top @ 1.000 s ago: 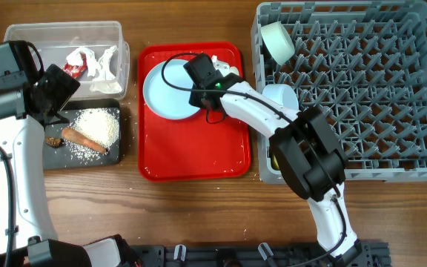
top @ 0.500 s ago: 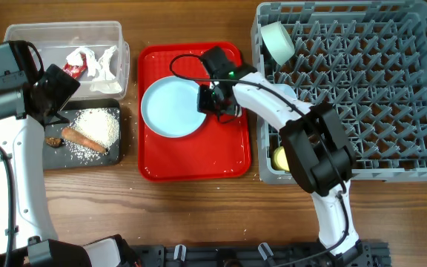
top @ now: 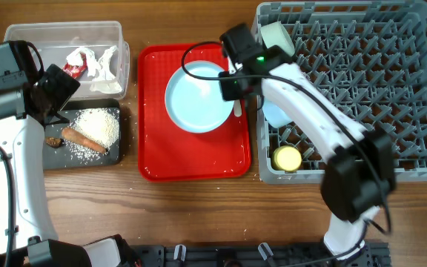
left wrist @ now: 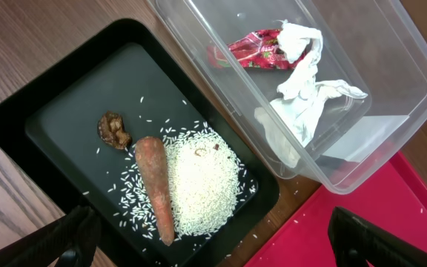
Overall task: Sort waste into correct bins and load items into the dishwasher rack
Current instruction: 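Grasp the light-blue plate and stand it upright in the rack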
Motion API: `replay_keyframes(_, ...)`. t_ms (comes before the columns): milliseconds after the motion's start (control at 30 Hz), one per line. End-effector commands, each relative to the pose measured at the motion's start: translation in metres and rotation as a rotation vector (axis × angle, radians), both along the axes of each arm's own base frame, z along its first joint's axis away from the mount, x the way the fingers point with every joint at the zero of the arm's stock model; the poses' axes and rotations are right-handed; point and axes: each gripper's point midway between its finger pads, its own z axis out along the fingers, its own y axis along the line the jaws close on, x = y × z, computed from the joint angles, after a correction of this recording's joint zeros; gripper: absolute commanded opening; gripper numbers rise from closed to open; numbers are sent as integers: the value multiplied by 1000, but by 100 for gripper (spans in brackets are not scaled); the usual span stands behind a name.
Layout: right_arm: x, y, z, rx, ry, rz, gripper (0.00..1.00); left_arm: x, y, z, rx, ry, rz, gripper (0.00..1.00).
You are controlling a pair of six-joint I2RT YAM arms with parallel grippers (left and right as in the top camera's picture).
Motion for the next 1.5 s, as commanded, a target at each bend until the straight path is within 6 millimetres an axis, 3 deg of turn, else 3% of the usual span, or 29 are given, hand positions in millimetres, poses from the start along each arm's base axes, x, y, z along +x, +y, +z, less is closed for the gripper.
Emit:
replay_keyframes(0,12,-35,74,-120,-234,-60,4,2,1,8,10,-21,-1,100)
replay_keyframes(100,16,-73,122,-230,-397,-188,4,2,1,8,10,-21,-1,100)
replay_keyframes(267,8,-135,185,-448,-598,-400,4,2,1,8,10,-20,-1,100)
replay_keyframes(433,1,-184,210,-648,-664,-550,4,2,1,8,10,-20,-1,100)
replay_keyframes(667,4,-237,202,-745,-618,-648,4,2,1,8,10,-21,-1,100)
replay_keyframes(800,13,-257,190,-781,-595,-665,4,2,1,8,10,-20,-1,100)
replay_keyframes(1133,44,-264,134,-889,-497,-568,4,2,1,8,10,-20,-1,100)
replay_keyframes(1367,51,-276,114,-907,-450,-576,4,2,1,8,10,-20,-1,100)
replay_keyframes(1467,57,-270,102,-843,-423,-510,4,2,1,8,10,-20,-1,100)
